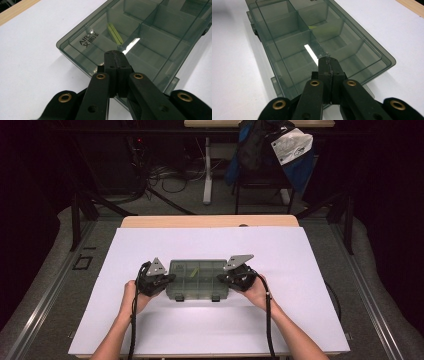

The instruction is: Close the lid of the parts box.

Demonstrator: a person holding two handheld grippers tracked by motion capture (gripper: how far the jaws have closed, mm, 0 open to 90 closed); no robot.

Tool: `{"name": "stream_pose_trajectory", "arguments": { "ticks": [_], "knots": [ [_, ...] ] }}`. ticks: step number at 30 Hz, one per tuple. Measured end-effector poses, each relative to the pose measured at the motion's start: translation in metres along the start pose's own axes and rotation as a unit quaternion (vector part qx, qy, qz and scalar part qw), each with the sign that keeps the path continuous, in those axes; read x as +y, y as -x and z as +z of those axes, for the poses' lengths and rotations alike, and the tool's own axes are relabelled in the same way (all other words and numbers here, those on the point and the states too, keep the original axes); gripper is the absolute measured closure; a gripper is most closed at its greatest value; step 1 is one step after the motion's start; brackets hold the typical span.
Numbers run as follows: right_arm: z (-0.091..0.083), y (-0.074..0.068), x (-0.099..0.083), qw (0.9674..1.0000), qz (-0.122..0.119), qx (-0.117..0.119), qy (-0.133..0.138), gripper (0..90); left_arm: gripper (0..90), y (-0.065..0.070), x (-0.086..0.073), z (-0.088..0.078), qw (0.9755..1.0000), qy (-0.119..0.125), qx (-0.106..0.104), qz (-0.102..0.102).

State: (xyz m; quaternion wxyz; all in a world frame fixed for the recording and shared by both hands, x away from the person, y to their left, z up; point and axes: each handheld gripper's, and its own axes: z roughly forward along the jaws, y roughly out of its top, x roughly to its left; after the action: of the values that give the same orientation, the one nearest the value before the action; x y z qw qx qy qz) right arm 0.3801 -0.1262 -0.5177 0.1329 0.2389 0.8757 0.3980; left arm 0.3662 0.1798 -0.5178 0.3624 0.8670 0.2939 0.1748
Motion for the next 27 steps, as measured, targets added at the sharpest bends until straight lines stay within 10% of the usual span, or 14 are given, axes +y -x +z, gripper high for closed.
{"name": "stream_pose_trajectory", "arguments": {
  "ticks": [16, 21, 27],
  "knots": [
    [0.003, 0.001, -0.003, 0.9999, 0.008, 0.006, -0.005, 90.0, 88.2, 0.003, -0.001, 0.003, 0.9999, -0.004, 0.012, 0.006],
    [0.001, 0.001, -0.003, 0.9999, 0.006, 0.009, 0.003, 81.9, 67.7, 0.001, -0.001, 0.002, 0.9999, 0.0, 0.011, -0.007],
    [-0.009, 0.005, 0.0, 0.9993, 0.018, 0.016, 0.028, 48.5, 40.9, -0.002, 0.001, -0.001, 0.9996, 0.004, 0.015, -0.024]
  ]
}}
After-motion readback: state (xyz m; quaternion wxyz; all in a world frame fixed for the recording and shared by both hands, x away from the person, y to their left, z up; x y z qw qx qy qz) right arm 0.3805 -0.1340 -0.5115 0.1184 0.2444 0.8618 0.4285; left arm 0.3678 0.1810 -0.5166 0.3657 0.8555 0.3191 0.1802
